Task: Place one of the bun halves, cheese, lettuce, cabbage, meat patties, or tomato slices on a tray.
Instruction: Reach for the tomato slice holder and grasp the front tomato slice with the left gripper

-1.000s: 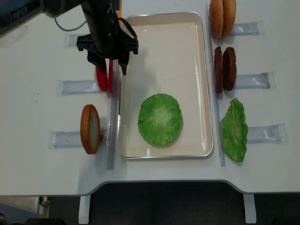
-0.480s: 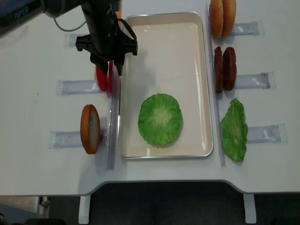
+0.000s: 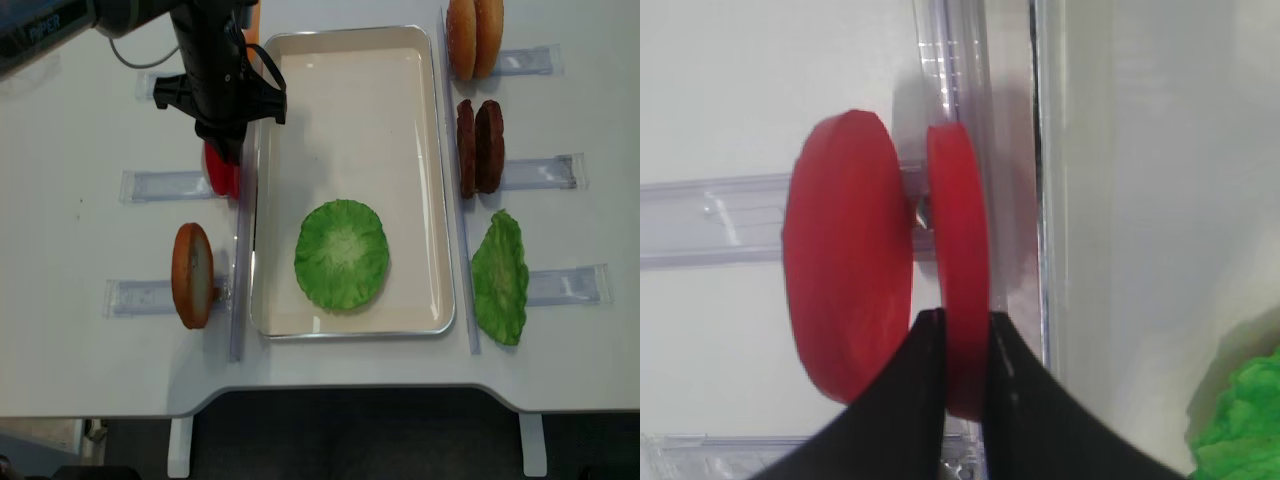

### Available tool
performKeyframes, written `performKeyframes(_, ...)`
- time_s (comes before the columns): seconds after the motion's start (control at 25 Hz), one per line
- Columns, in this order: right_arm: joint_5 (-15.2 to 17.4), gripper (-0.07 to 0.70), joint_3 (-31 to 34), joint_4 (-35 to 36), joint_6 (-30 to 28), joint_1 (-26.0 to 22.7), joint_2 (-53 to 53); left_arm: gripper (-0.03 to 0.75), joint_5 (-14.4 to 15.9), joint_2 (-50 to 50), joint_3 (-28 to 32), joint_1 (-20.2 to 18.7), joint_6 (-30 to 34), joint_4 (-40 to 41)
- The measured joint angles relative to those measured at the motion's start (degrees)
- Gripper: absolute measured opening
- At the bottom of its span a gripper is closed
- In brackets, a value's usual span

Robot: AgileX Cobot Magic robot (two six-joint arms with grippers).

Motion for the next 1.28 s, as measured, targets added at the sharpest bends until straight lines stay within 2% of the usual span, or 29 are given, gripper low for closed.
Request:
performKeyframes(0.28,0.0,0.537,0.0,0.0,0.0,0.0,0.0,0.064,1.08,0.0,-0.11,0.0,0.0,0.1)
performKeyframes(0.48,0.0,0.537,0.0,0.0,0.0,0.0,0.0,0.064,3.35,0.0,-0.29,0.0,0.0,0.05)
performKeyframes(0.84,0.0,0.537,0.0,0.0,0.0,0.0,0.0,0.064,3.81,-2.33,-0.29,0.0,0.0,-0.92)
performKeyframes(1.28,0.0,0.537,0.0,0.0,0.0,0.0,0.0,0.064,4.12,-5.23,-1.72,0.0,1.86,-9.22)
